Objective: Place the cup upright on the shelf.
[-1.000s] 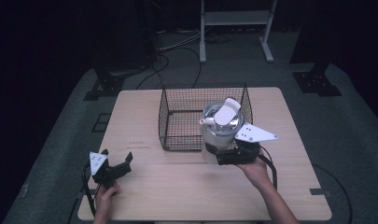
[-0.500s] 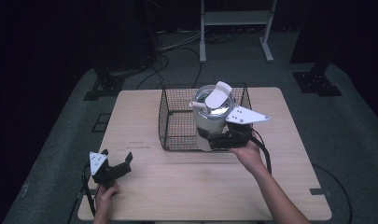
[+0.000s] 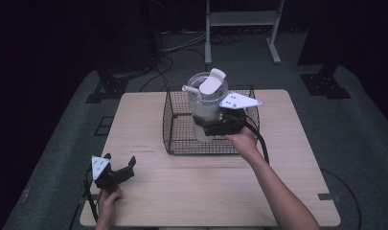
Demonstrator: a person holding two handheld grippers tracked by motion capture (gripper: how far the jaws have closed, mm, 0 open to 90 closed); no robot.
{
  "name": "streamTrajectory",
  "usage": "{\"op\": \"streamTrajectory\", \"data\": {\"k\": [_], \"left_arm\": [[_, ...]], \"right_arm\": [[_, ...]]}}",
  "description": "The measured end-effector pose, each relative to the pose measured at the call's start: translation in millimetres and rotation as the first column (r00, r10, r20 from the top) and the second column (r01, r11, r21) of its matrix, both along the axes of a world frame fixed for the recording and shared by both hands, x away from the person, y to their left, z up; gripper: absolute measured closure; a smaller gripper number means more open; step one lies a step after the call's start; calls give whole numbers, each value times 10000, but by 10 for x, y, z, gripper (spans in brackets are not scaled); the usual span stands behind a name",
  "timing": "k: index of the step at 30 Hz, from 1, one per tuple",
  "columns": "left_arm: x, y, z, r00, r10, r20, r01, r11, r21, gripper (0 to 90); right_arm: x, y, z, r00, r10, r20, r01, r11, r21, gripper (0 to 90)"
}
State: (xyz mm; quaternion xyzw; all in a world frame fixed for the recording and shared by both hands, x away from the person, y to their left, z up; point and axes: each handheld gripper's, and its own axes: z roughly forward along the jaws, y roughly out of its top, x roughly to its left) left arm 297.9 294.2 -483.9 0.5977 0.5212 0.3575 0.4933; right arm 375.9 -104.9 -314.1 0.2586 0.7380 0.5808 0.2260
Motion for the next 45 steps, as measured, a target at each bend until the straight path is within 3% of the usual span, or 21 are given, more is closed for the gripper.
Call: {"op": "streamTrajectory", "data": {"k": [8,23,33,45], "left_arm": [[-1,9,1,10000,-16,-21,16,10000,-44,0],[-2,21,1,10000,-31,-35,31,9999,-125,0],[-6,20,2,10000,-57,-20,57,9999,-129,0],[-5,21,2,10000,-76,-35,76,9999,-142,0]], "right_arm": [[229,213,76,9996,123,251,-115,9994,-318,90],[767,373,-4,10000,-60,2,60,9990,-449,88],[1029,482,-205,9991,-242,-344,235,9995,-211,88],[1257,507,-473,9958,-493,-771,459,9979,-457,88]]}}
